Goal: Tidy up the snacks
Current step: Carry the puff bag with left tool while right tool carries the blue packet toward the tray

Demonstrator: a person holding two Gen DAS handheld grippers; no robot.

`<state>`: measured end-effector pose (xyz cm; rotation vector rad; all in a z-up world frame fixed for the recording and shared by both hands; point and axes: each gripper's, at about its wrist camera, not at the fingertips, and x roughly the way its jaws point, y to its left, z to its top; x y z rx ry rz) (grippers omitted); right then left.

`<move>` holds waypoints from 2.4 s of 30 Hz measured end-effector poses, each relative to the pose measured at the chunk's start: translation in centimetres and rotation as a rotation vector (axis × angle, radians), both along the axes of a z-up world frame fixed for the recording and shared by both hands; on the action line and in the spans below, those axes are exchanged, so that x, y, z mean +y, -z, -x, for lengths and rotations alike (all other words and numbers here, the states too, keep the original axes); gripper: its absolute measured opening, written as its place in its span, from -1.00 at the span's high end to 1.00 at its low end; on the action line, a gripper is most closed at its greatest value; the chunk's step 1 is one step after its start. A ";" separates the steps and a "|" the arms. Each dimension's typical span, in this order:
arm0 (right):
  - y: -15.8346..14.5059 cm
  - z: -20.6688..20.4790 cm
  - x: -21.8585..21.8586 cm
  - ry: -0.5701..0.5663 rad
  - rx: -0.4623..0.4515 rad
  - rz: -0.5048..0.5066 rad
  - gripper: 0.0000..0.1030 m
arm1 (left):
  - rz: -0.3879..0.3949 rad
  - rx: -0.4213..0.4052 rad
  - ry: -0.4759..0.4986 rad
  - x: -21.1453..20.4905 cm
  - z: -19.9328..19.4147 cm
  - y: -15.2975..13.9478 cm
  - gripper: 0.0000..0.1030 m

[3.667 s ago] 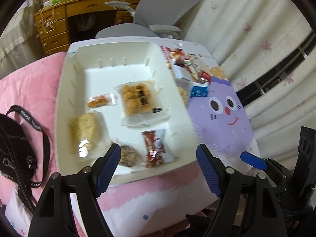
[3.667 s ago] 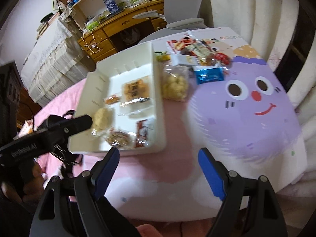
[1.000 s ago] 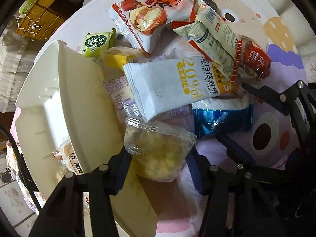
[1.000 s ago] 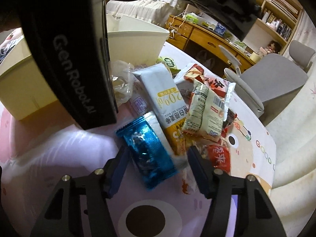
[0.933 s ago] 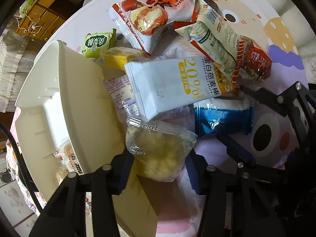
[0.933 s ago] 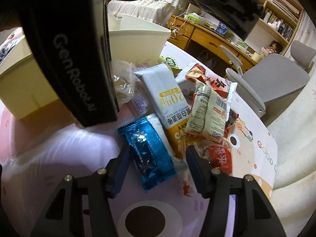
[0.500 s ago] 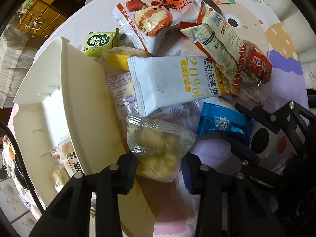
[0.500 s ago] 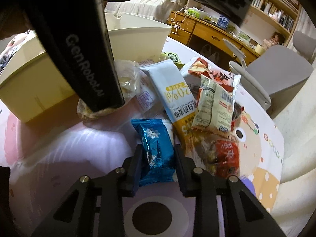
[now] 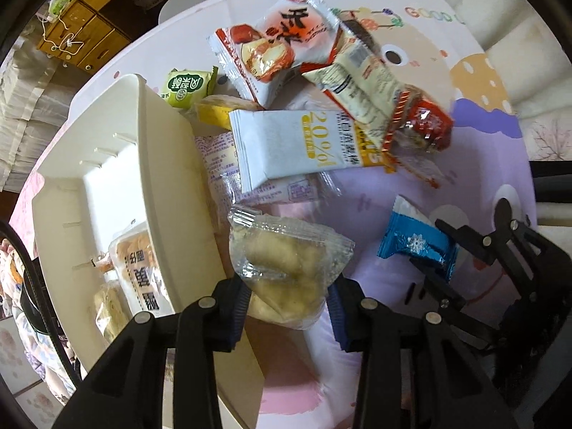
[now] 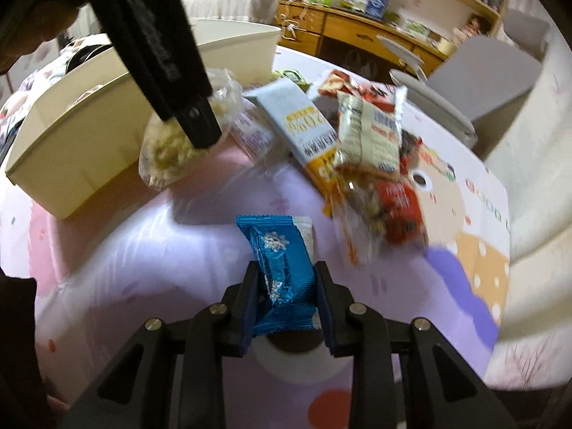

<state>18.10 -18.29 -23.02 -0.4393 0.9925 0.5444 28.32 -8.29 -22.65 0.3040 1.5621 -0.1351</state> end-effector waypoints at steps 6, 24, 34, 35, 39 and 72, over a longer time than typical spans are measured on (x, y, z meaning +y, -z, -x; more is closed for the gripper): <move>-1.2 1.2 -1.2 0.101 0.074 -0.078 0.42 | 0.012 -0.039 -0.023 -0.2 1.6 -2.2 0.28; -6.8 6.4 0.7 0.136 0.106 -0.232 0.42 | 0.069 -0.198 -0.154 4.6 9.6 -11.1 0.28; -9.2 8.6 2.9 0.094 0.103 -0.287 0.42 | 0.064 -0.237 -0.268 9.1 13.1 -12.5 0.28; -9.4 8.8 3.2 0.087 0.101 -0.289 0.42 | 0.063 -0.241 -0.284 9.8 13.5 -12.6 0.28; -10.0 9.1 4.3 0.063 0.100 -0.298 0.42 | 0.059 -0.247 -0.320 11.7 14.6 -12.6 0.28; -12.6 10.0 17.7 0.234 0.054 -0.321 0.41 | 0.258 -0.330 -0.212 26.2 15.9 -12.8 0.28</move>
